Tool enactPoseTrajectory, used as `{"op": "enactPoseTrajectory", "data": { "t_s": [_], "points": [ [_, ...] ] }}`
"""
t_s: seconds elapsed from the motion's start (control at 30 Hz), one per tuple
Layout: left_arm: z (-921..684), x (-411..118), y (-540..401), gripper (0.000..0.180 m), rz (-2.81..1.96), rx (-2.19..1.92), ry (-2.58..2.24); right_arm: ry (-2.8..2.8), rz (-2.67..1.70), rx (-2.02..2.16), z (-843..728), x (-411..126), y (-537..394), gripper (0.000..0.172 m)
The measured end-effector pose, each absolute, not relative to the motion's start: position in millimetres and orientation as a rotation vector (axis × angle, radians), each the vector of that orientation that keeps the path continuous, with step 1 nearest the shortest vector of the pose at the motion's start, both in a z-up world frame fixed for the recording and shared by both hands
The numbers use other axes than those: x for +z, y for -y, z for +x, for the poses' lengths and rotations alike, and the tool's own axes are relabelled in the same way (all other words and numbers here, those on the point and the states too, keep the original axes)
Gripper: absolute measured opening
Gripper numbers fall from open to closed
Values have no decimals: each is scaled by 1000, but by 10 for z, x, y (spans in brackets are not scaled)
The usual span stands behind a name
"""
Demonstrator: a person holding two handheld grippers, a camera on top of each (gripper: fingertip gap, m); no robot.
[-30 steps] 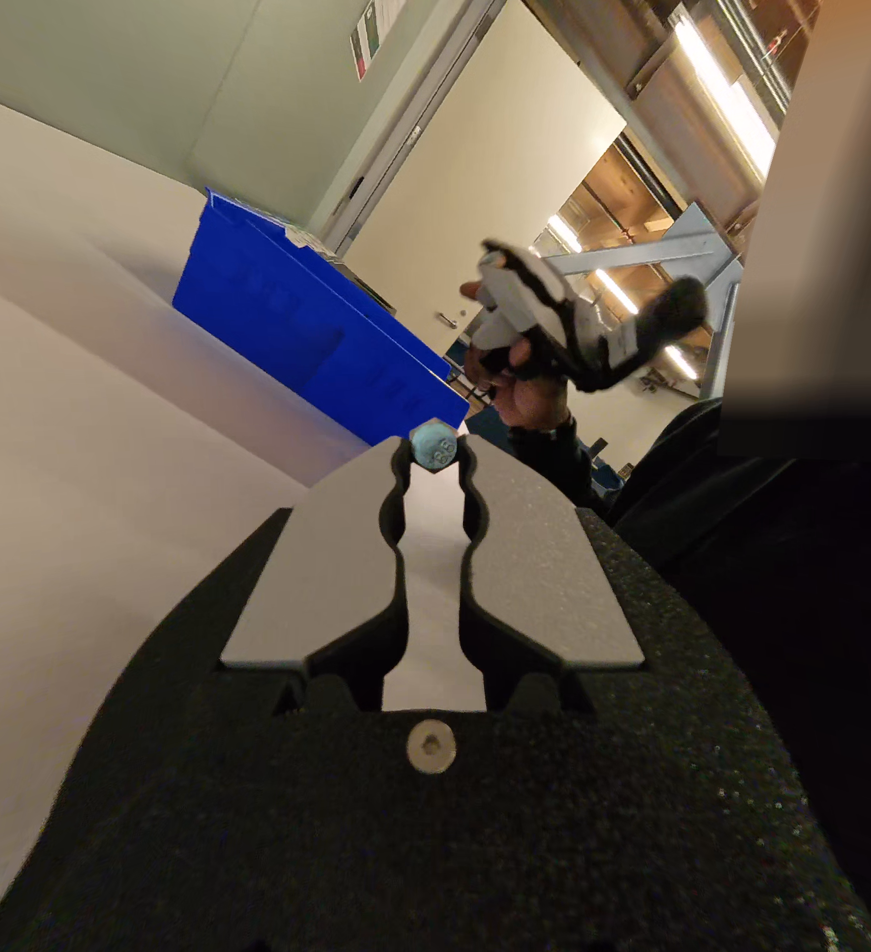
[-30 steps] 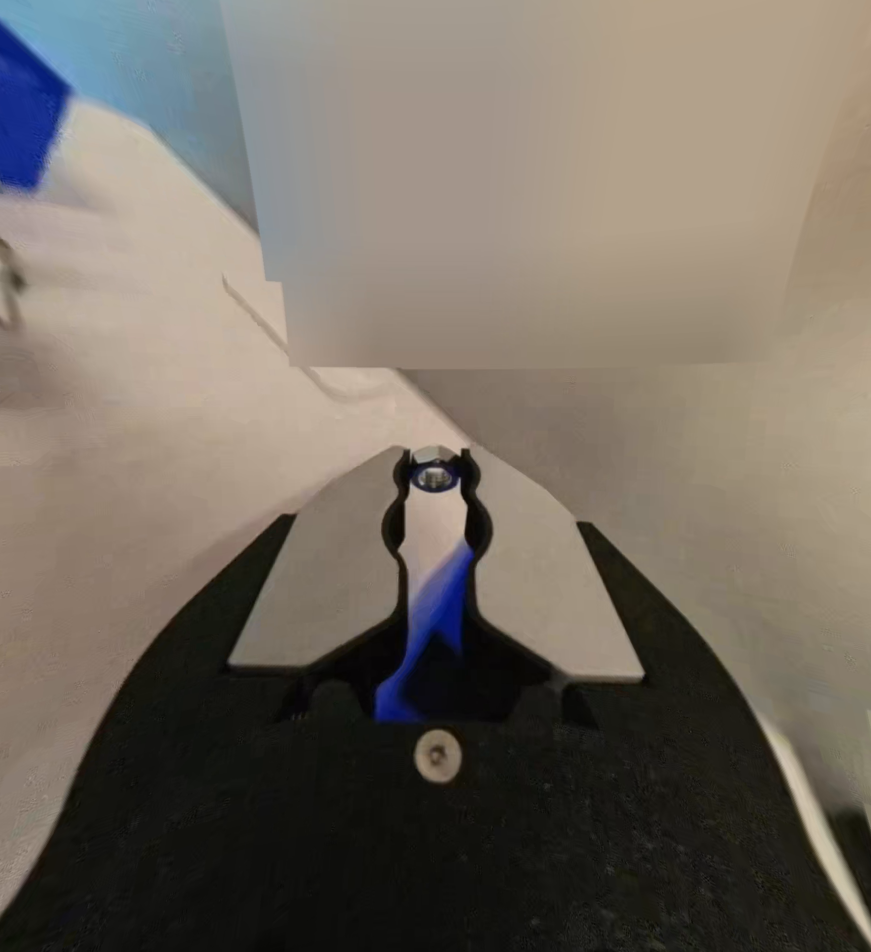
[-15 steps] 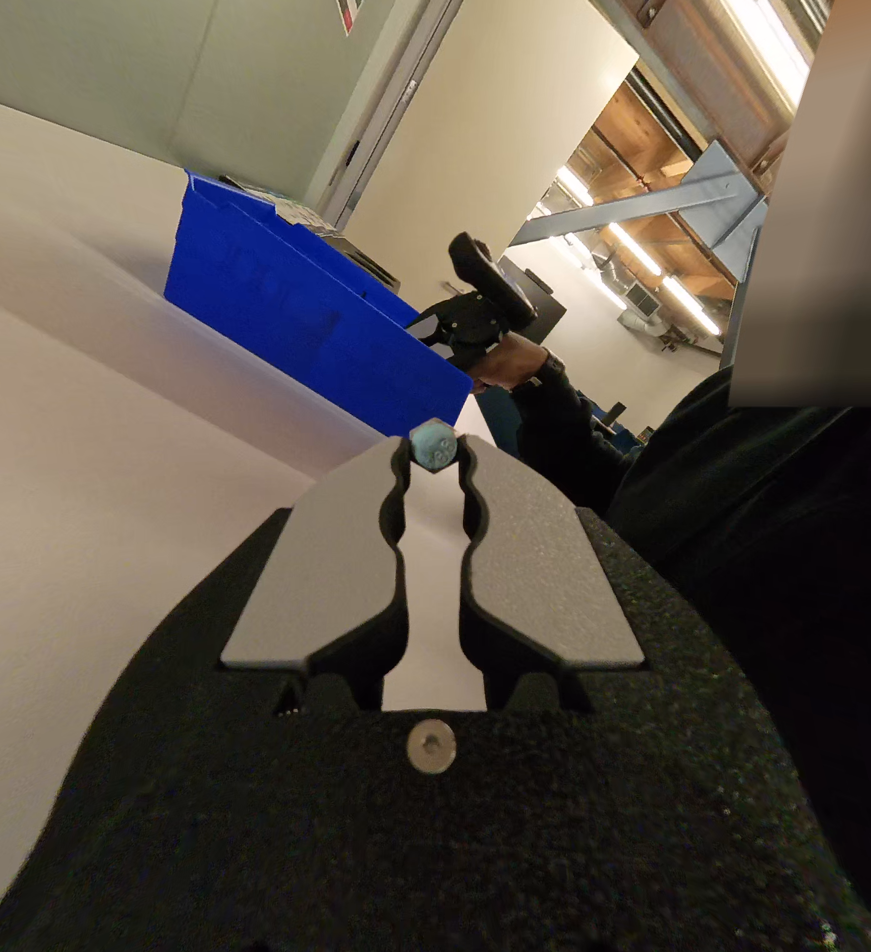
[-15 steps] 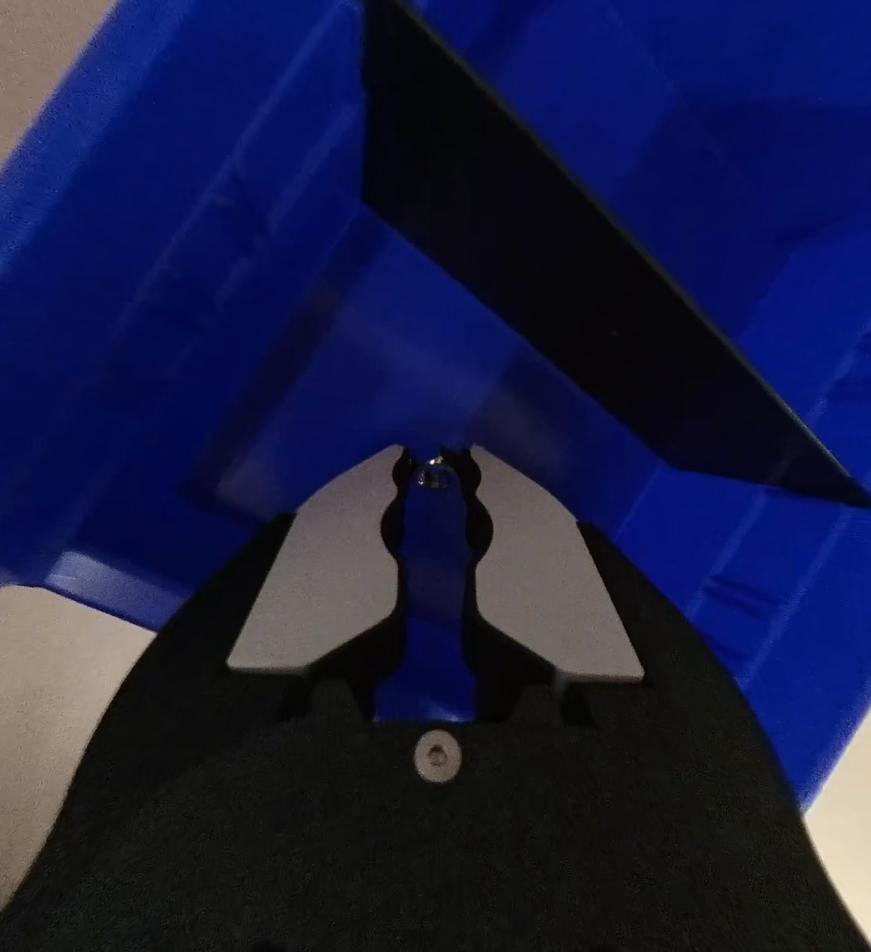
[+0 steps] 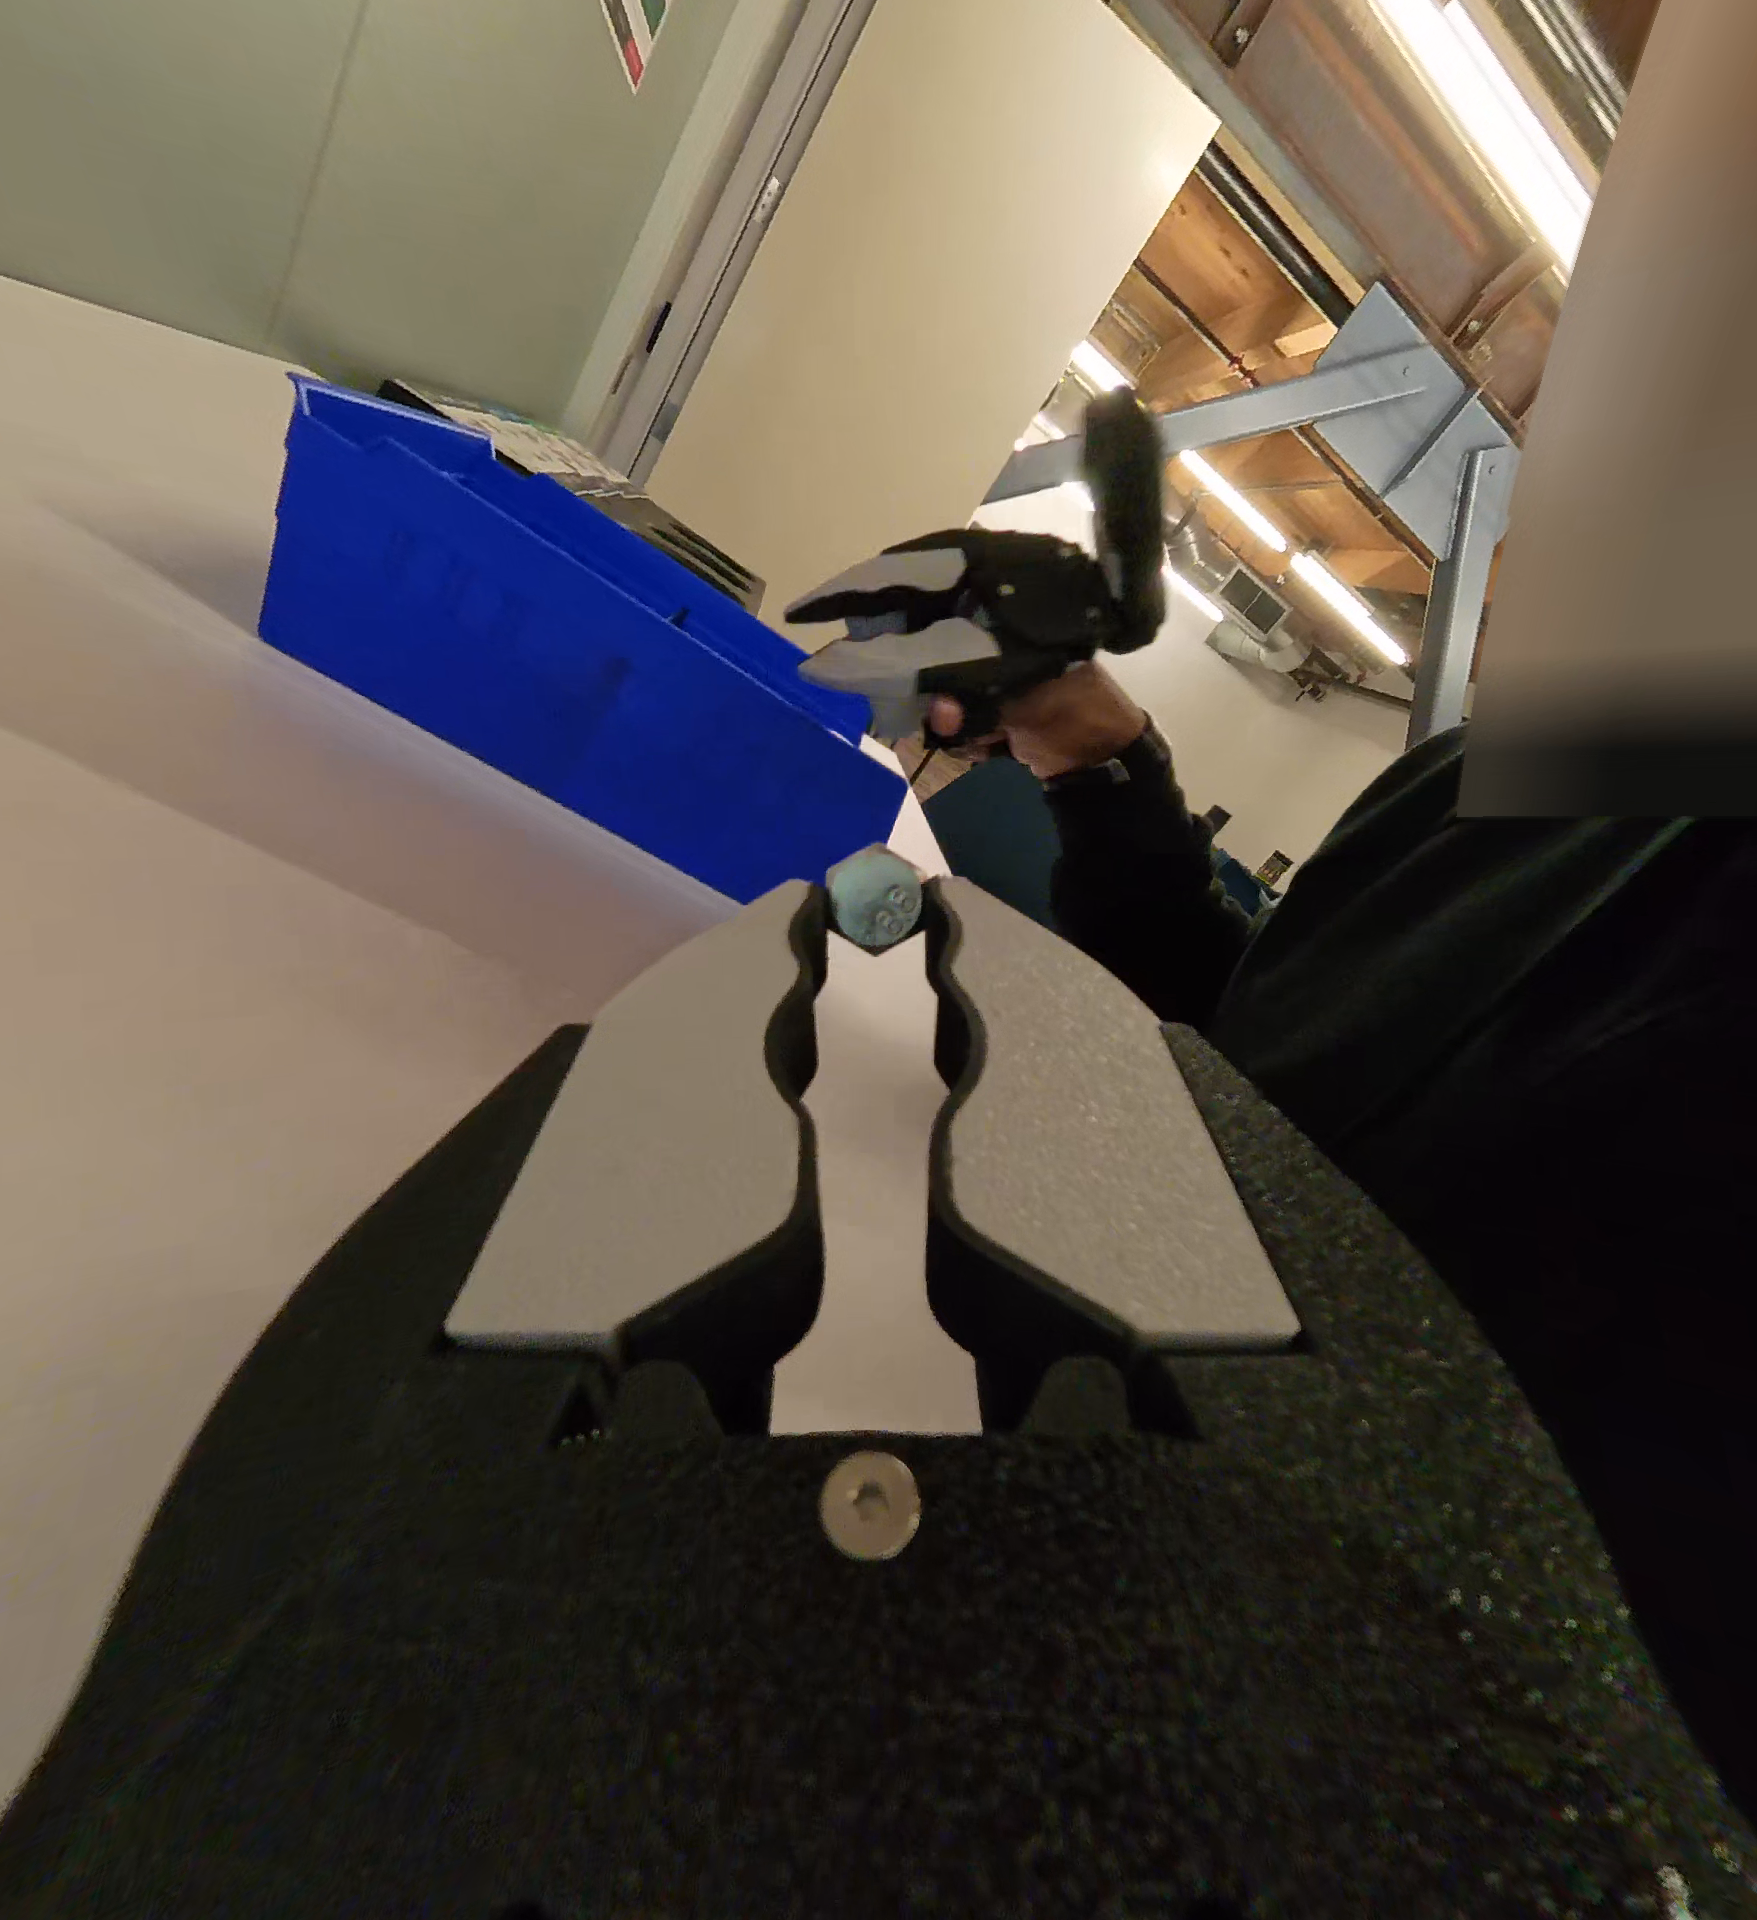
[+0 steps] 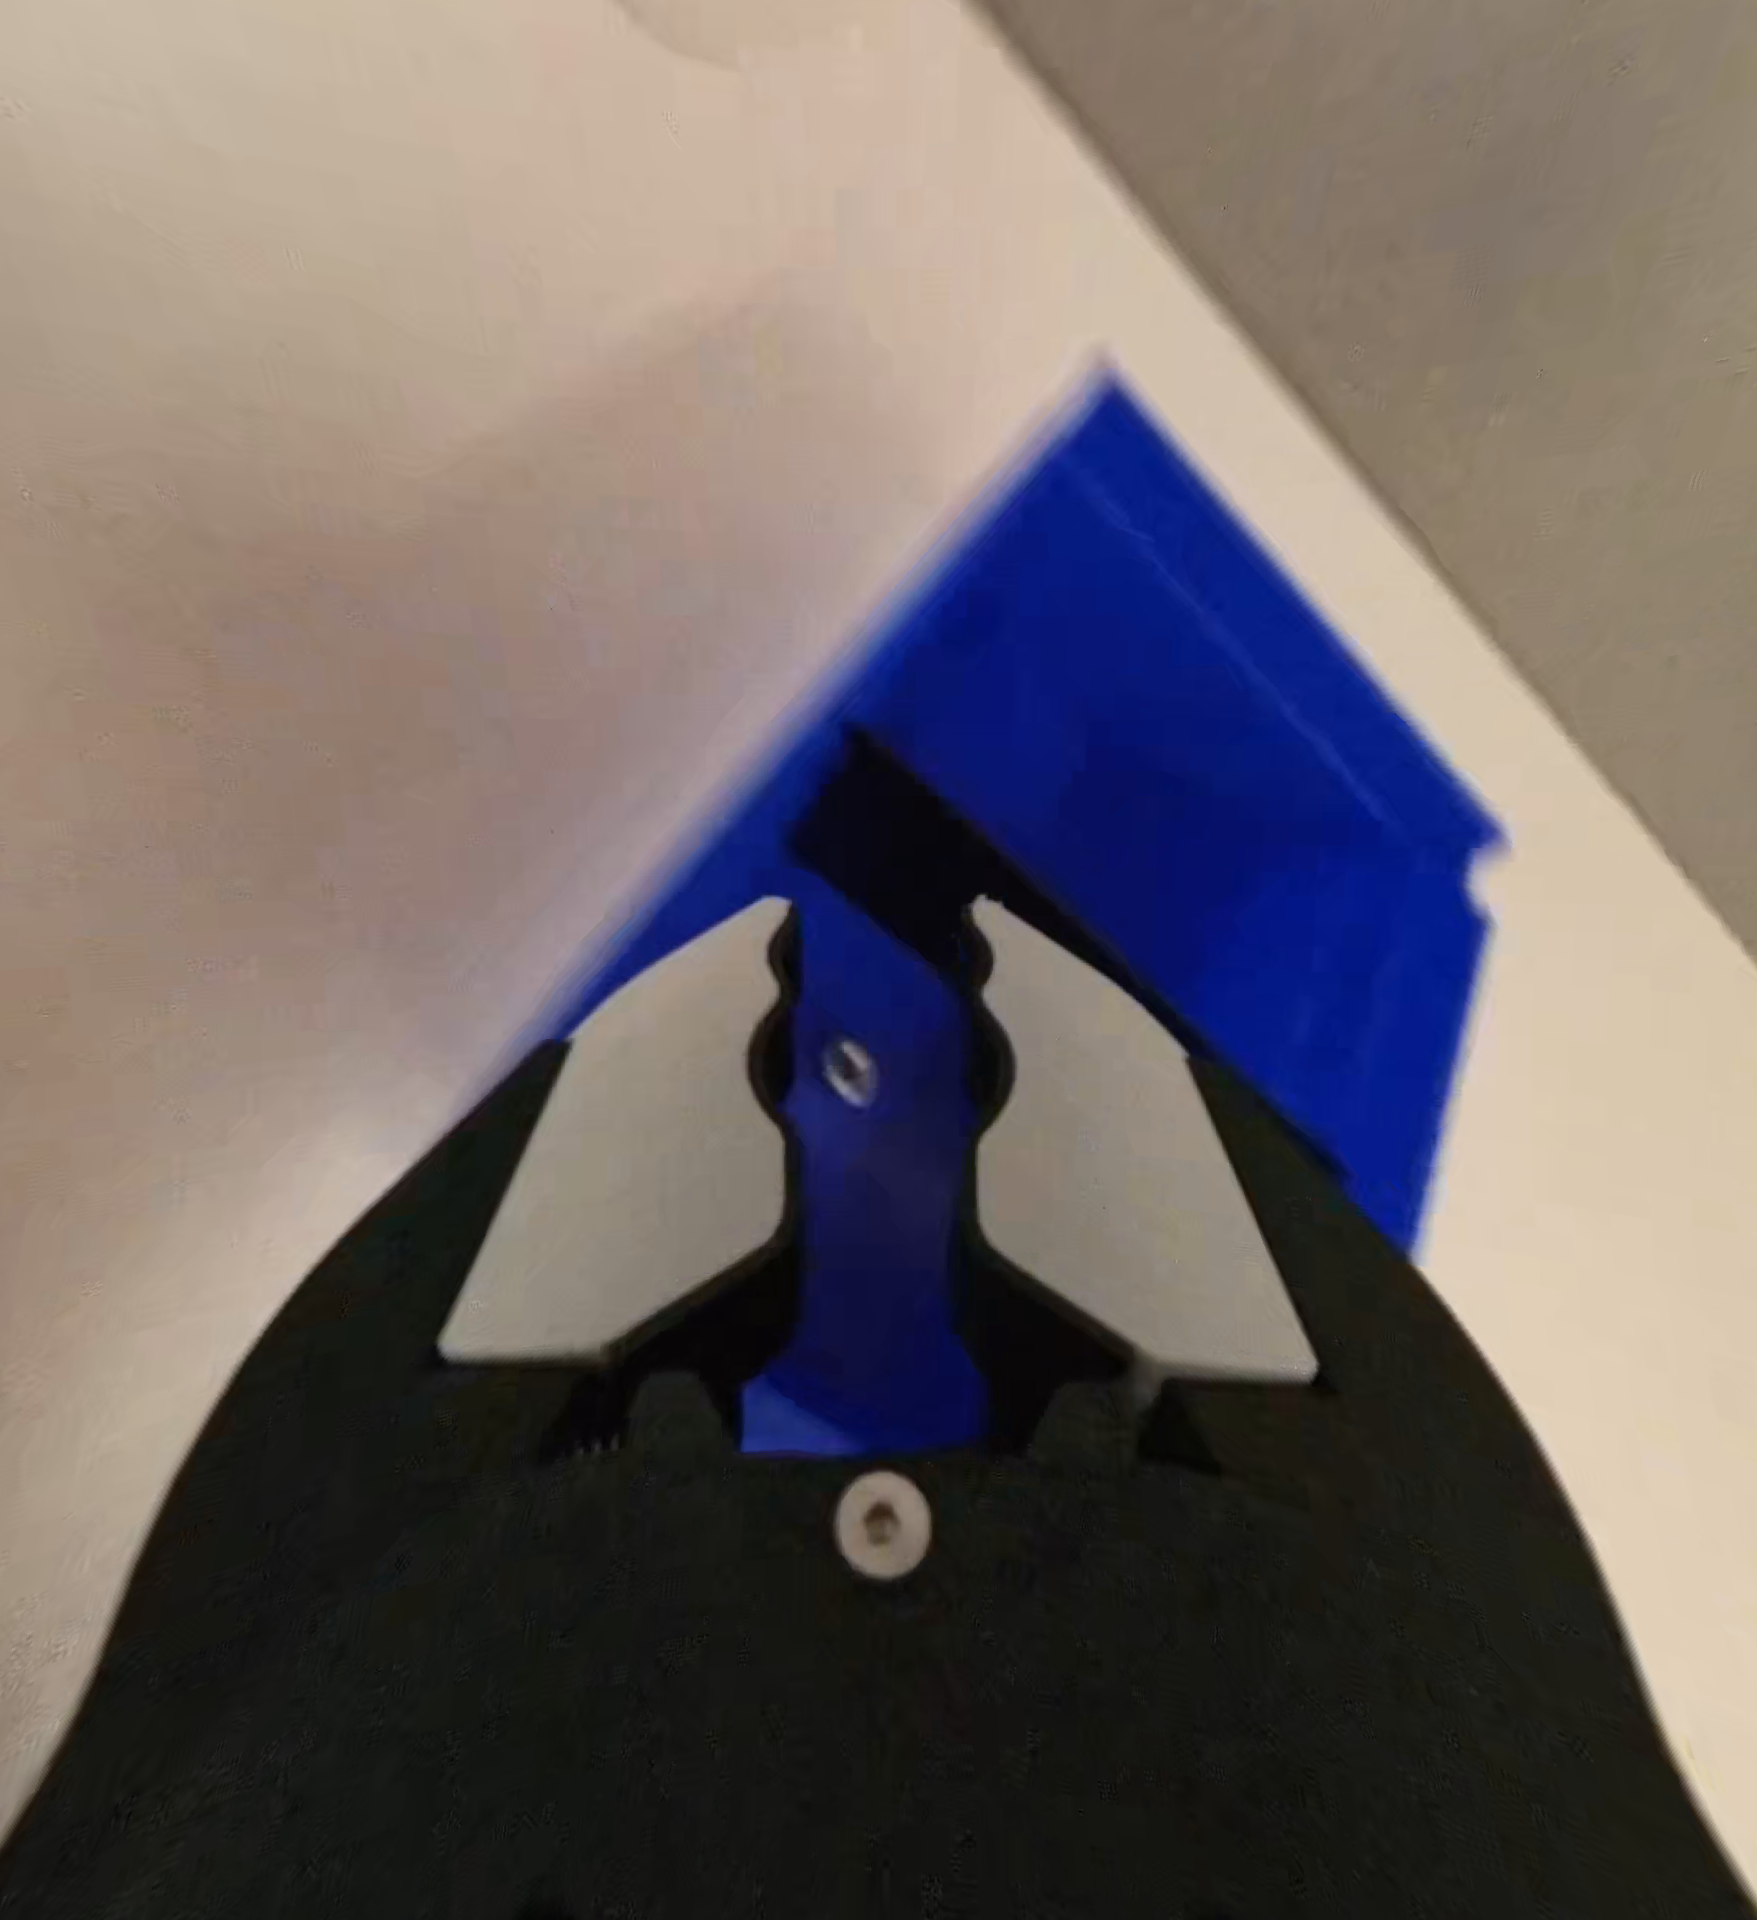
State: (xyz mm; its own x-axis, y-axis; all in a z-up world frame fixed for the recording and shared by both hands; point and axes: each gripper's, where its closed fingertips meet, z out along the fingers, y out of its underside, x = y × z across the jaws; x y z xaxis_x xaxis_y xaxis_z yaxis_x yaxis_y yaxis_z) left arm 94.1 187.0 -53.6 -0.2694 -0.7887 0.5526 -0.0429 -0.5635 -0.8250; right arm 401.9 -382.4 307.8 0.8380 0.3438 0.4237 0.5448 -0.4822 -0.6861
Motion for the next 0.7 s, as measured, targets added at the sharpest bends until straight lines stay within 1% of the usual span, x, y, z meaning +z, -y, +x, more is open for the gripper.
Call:
{"op": "enactPoseTrajectory", "data": {
  "t_s": [0.03, 0.1, 0.2, 0.33, 0.4, 0.43, 0.47, 0.6, 0.7],
  "points": [
    [957, -528, -1853, 17, -1452, -1889, -1037, 716, -2045, -194, 3682, 3179, 3821, 25],
    [997, -526, -1801, 17, -1433, -1895, -1054, 895, -1964, -47, 3026, 3173, 3853, 25],
    [1048, -557, -1703, 17, -1414, -1882, -1121, 1145, -1913, 75, 2263, 2900, 3882, 30],
    [1112, -619, -1558, 17, -1403, -1804, -1242, 1238, -1891, 179, 1768, 2709, 3850, 33],
    [1132, -658, -1511, 17, -1403, -1757, -1294, 1237, -1908, 214, 1687, 2670, 3840, 29],
    [1139, -669, -1490, 17, -1399, -1742, -1313, 1234, -1923, 211, 1685, 2644, 3829, 17],
    [1148, -676, -1488, 17, -1402, -1722, -1316, 1230, -1934, 206, 1691, 2625, 3815, 11],
    [1165, -636, -1532, 19, -1408, -1716, -1265, 1186, -1925, 163, 1818, 2721, 3732, 9],
    [1100, -509, -1605, 21, -1375, -1776, -1187, 1050, -1928, -5, 2382, 3040, 3494, 9]
  ]
}}
